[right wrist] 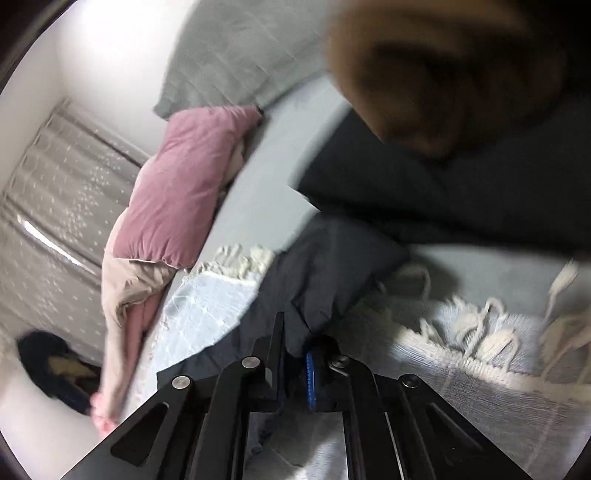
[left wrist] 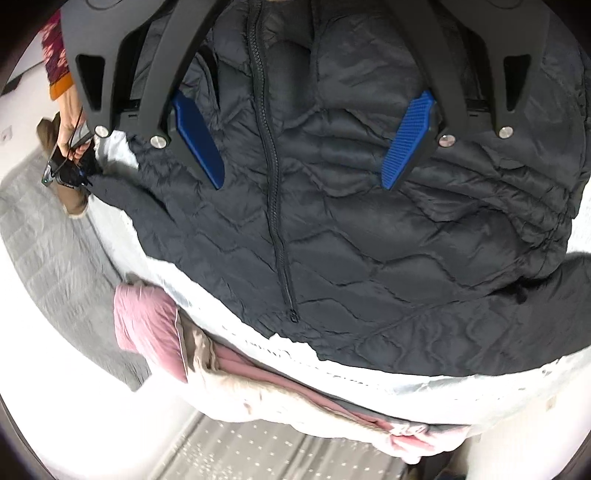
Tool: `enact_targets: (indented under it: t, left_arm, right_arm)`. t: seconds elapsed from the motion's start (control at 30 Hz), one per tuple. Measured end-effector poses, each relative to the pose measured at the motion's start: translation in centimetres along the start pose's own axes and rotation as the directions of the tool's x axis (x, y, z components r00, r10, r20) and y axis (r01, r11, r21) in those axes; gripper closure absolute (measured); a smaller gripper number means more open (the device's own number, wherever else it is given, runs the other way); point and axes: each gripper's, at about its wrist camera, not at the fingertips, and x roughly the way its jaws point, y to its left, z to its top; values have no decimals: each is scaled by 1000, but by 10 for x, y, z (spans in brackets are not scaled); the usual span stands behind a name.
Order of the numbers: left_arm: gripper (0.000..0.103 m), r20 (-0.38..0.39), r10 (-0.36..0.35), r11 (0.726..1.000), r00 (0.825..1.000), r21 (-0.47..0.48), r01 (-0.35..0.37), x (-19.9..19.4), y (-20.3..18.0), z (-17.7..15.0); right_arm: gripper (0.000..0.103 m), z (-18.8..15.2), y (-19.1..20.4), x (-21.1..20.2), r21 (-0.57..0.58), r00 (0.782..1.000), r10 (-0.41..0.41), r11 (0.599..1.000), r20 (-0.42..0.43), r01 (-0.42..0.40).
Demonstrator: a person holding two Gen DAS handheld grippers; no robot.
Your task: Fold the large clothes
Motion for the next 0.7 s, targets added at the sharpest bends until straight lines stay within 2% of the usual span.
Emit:
enact_targets:
  t: [0.13, 0.23, 0.33, 0.37, 0.43, 0.47, 0.57, 0.7]
  left_arm:
    - [16, 30, 9, 999, 1000, -39, -7, -10, 9, 5]
    - [16, 56, 24, 998, 998, -55, -21, -17, 16, 9]
    - [16, 75, 38, 997, 996, -74, -33, -24, 24, 13]
    - [16, 78, 43, 996, 996, -80, -36, -25, 26, 14]
    - [16, 83, 54, 995, 995, -91, -46, -27, 30, 16]
    - [16, 87, 60, 994, 994, -97, -52, -29, 32, 16]
    - [16, 91, 73, 992, 993, -109, -63, -32, 38, 19]
    - [16, 99, 73, 989, 992, -137, -59, -37, 47, 23]
  right_arm:
    - [97, 1, 61, -33, -135, 996, 41, 990, 81, -30]
    - [97, -12, 141, -65, -326, 981, 142, 941, 132, -92]
    - [97, -37, 215, -92, -491, 958, 256, 856, 128, -163]
    - [97, -52, 245, -103, -551, 946, 304, 812, 113, -195]
    - [97, -76, 284, -114, -619, 930, 361, 747, 72, -242]
    - [97, -97, 310, -119, -661, 919, 392, 699, 33, -275]
    - [97, -152, 361, -123, -724, 898, 434, 597, -69, -345]
    - [97, -233, 407, -110, -766, 884, 425, 497, -195, -408]
